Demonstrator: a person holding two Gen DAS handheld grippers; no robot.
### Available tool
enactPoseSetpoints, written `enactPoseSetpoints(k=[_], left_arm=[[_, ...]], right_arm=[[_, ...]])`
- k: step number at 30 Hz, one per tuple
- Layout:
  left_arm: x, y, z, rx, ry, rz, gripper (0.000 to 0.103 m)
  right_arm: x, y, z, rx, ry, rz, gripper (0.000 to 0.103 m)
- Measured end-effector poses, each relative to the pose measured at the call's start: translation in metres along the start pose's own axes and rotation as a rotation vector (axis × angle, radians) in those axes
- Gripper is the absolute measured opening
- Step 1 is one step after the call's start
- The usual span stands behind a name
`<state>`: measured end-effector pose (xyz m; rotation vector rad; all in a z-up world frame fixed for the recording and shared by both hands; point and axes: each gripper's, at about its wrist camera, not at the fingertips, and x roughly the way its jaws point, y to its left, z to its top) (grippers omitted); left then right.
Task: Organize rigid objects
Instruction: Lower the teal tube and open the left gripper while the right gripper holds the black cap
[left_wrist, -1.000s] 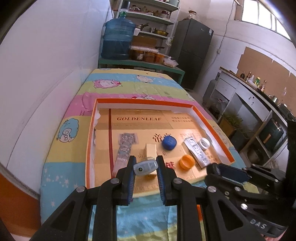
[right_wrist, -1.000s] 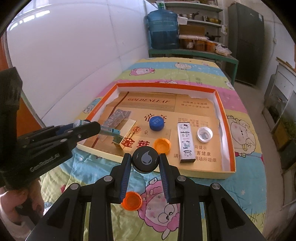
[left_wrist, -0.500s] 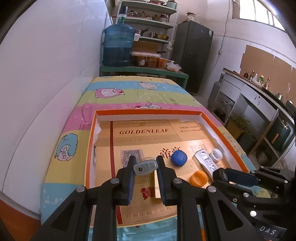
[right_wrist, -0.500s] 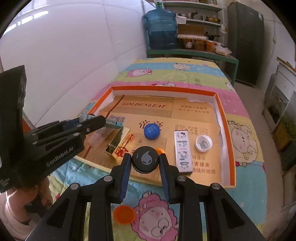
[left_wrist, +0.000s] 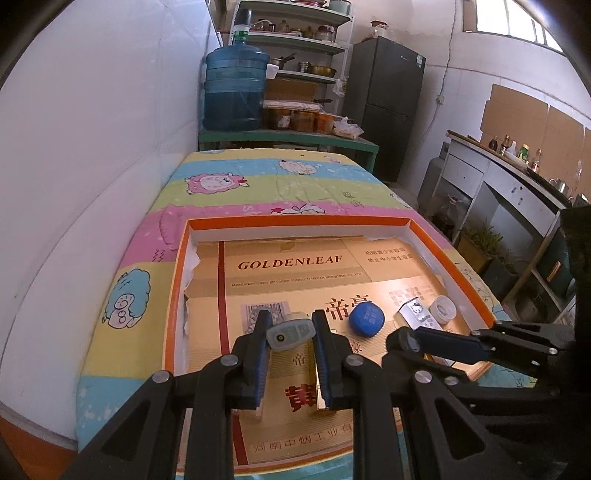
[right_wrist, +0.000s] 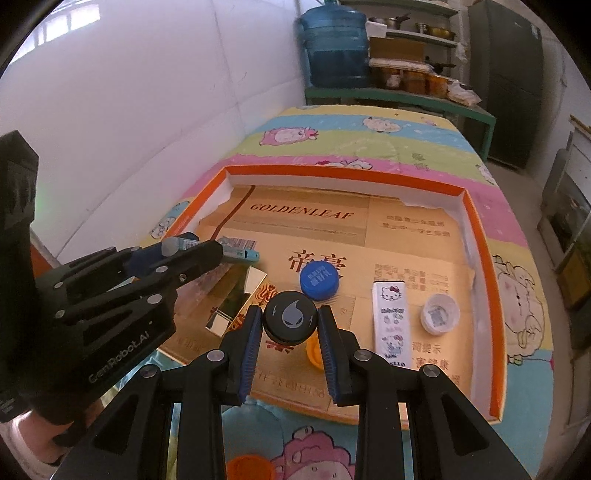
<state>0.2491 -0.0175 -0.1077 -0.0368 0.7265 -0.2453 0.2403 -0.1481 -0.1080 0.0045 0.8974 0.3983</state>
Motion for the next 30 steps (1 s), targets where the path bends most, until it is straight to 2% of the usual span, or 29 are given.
enactPoseSetpoints(k=[14,25,30], left_arm=[[0.015,0.002,-0.008,0.001,0.065,-0.004,0.022],[0.016,0.008,-0.008,-0.030,0.066,-0.035,0.022],[0.014,0.008,-0.007,-0.028,0.064,-0.020,0.023]], right_arm=[[0.022,-0.002,0.000,-0.022,0.043,-0.011,0.031],[0.026,0.001,0.003,-0.043,0.052,-0.021,0.031],[0.026,0.003,0.002,-0.049,0.053,-0.022,0.031]])
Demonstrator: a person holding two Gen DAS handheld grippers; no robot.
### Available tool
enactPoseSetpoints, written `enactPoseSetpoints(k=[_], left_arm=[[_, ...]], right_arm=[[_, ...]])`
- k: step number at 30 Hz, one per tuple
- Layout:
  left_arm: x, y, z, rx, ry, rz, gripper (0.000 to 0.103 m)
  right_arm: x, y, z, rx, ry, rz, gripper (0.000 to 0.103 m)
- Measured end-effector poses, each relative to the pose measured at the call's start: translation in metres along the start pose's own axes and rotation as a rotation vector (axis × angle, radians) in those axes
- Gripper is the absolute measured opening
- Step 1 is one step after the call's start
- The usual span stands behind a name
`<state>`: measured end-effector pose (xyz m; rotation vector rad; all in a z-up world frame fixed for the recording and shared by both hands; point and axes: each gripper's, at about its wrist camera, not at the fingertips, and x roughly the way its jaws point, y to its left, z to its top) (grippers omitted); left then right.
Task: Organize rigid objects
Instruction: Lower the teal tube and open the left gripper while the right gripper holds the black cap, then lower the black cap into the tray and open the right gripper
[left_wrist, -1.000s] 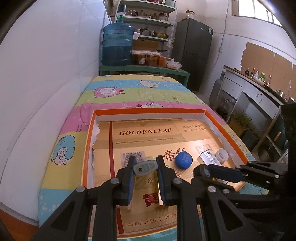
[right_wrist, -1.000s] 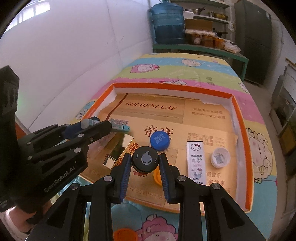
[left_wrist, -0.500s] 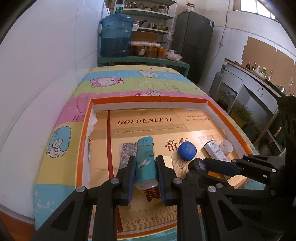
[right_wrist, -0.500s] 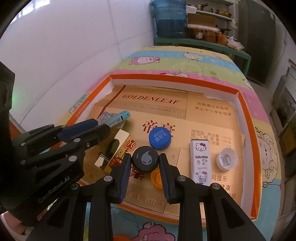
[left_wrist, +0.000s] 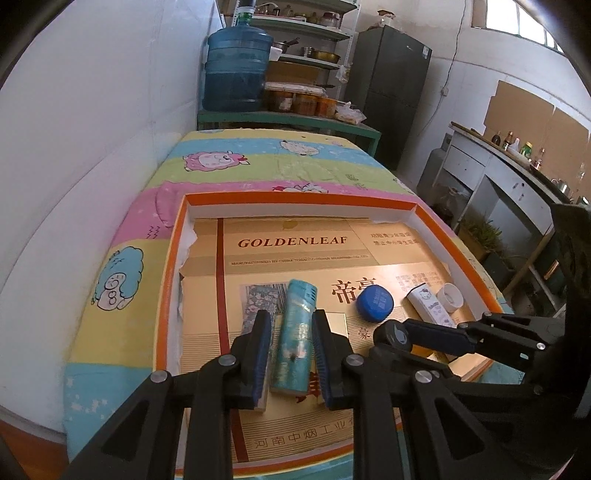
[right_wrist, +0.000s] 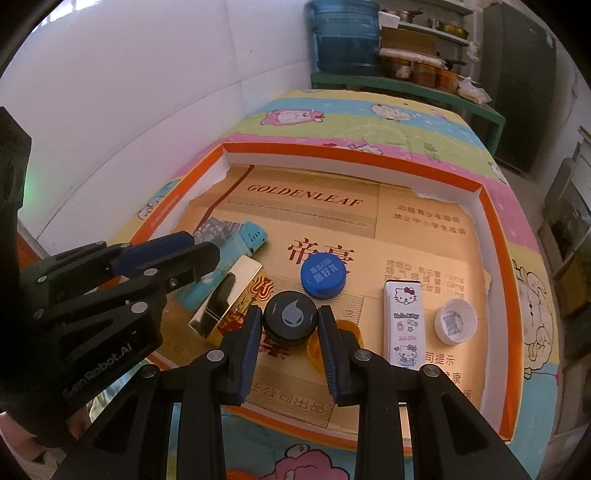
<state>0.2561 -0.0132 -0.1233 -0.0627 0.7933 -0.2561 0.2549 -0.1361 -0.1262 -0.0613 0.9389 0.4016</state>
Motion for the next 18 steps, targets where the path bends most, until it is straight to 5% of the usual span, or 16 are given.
enactPoseSetpoints(k=[18], left_arm=[[-0.015,0.003,0.003,-0.008,-0.033,0.005,0.030]], right_arm=[[-0.008,0.000,-0.002,0.009,-0.016,-0.005,0.040]])
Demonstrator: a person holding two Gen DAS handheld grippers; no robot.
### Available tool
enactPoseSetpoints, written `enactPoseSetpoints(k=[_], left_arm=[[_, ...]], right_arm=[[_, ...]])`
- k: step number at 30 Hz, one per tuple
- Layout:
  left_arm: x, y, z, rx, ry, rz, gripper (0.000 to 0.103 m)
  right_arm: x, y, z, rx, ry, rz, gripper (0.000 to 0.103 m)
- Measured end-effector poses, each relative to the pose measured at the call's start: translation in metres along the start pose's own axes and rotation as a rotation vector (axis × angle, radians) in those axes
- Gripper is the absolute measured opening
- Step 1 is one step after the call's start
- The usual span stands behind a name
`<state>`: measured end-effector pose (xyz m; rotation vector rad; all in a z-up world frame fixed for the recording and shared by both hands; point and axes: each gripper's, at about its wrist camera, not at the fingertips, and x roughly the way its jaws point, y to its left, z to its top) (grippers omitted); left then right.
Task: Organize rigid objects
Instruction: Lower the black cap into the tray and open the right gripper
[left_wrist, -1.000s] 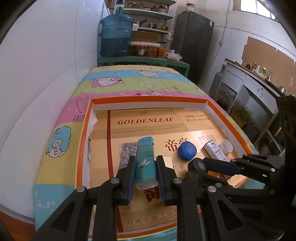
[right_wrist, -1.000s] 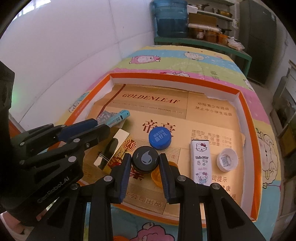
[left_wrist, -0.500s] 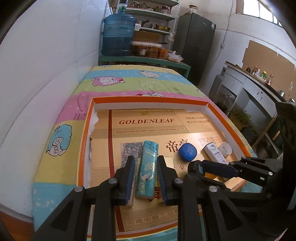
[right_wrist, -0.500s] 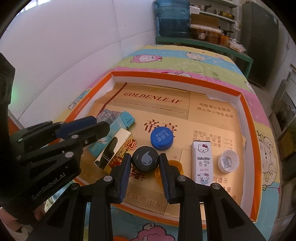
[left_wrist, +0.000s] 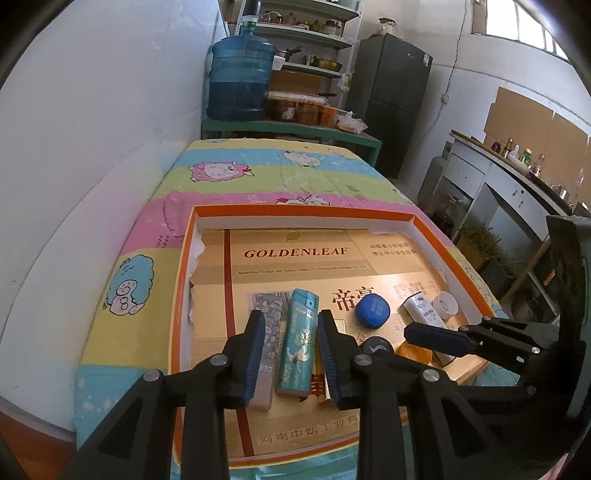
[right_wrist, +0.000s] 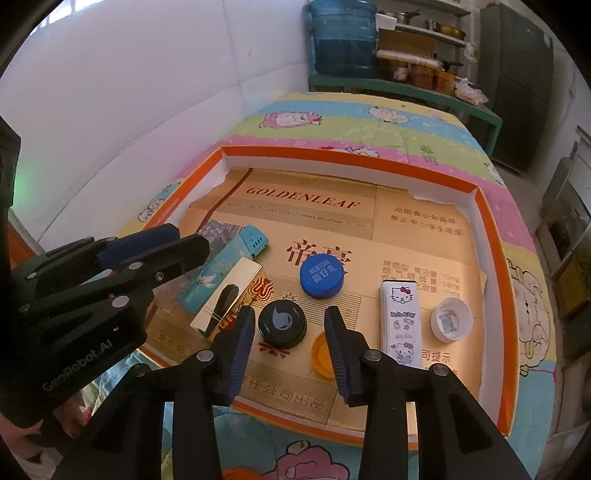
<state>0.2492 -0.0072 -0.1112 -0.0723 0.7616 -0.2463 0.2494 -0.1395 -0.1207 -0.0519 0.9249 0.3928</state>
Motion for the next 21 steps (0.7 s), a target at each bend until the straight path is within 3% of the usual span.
enactPoseSetpoints(k=[5,9,18,21], left_arm=[[-0.007,-0.002,-0.001,0.004,-0.008,0.000,0.031],[-0.012,-0.003,-0.001,0.010,-0.016,-0.002,0.047],[-0.028,-0.006,-0.005,0.017,-0.025,0.002,0.049],[-0.035,-0.006,-0.007,0.017,-0.030,0.005,0.050]], right_arm=[[-0.009,0.002,-0.001,0.000,-0.015,-0.007,0.040],[-0.016,0.004,-0.002,0.002,-0.022,-0.011,0.040],[-0.034,0.007,-0.008,0.013,-0.038,-0.028,0.041],[-0.040,0.007,-0.011,0.023,-0.047,-0.041,0.046]])
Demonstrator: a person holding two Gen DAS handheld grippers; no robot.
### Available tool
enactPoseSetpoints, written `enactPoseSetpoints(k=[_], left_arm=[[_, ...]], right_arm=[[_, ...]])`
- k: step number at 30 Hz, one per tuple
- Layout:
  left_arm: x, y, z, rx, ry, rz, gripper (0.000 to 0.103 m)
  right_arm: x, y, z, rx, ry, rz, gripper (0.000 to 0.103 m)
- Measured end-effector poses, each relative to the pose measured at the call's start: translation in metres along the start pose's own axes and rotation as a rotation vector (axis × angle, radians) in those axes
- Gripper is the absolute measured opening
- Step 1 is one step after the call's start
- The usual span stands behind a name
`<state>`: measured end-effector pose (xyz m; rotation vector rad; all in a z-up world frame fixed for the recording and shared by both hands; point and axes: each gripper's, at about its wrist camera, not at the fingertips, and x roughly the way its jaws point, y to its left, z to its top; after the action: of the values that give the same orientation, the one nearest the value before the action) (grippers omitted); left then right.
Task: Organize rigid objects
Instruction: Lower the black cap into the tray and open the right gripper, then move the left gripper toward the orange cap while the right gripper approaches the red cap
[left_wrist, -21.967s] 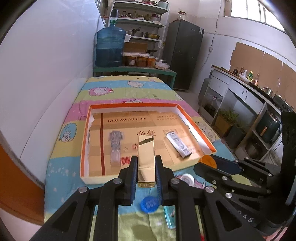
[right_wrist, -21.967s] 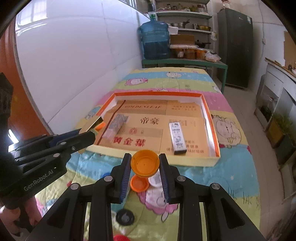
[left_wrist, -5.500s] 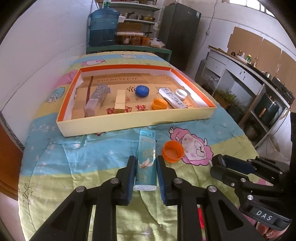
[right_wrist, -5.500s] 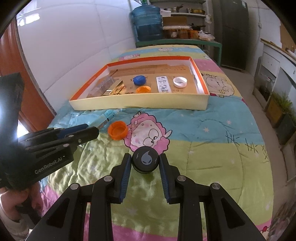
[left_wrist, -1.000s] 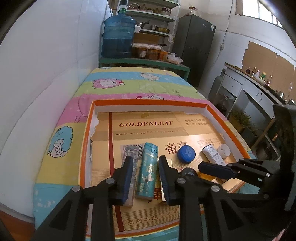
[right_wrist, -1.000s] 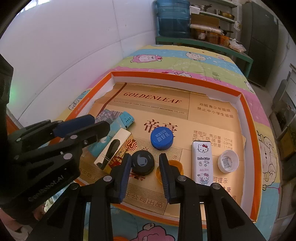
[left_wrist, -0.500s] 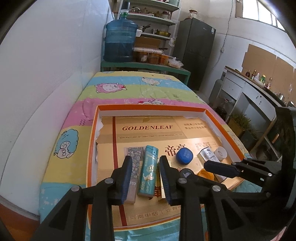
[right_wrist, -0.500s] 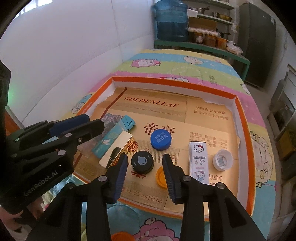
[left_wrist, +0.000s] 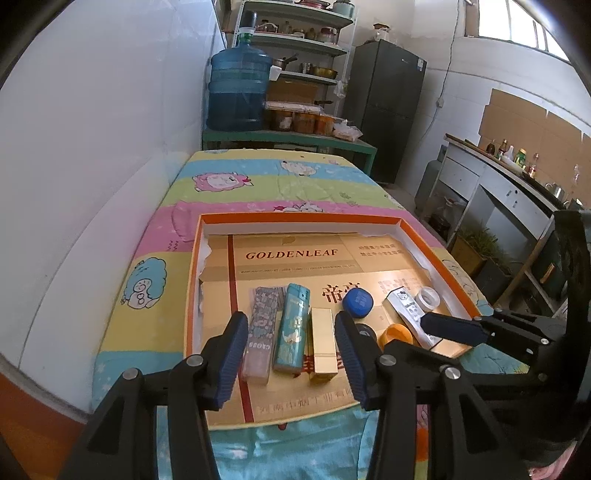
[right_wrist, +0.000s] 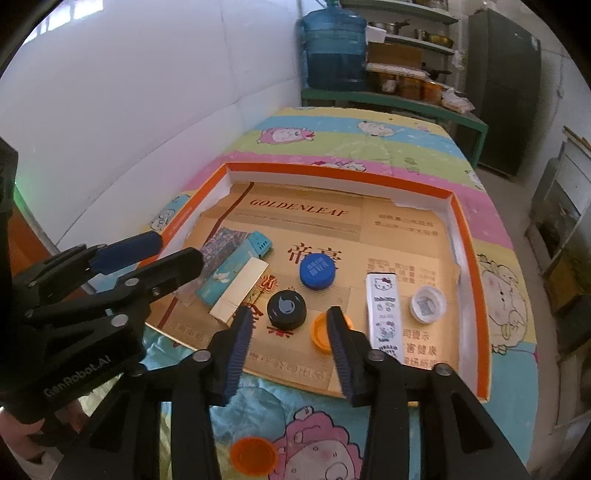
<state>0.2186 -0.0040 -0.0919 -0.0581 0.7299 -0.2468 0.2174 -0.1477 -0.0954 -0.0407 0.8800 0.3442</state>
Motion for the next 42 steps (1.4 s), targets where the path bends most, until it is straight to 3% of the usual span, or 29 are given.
enactPoseSetpoints(k=[3,42], left_arm=[[-0.008,-0.001,-0.002,0.002,-0.007,0.002,0.054],[-0.090,-0.016,-0.044,0.003,-0.065,-0.021,0.054]], right_arm=[[-0.009,-0.001,-0.003,0.016,-0.010,-0.004,0.047],[-0.090,0.023,-0.055,0.048,-0.088,-0.038,0.047]])
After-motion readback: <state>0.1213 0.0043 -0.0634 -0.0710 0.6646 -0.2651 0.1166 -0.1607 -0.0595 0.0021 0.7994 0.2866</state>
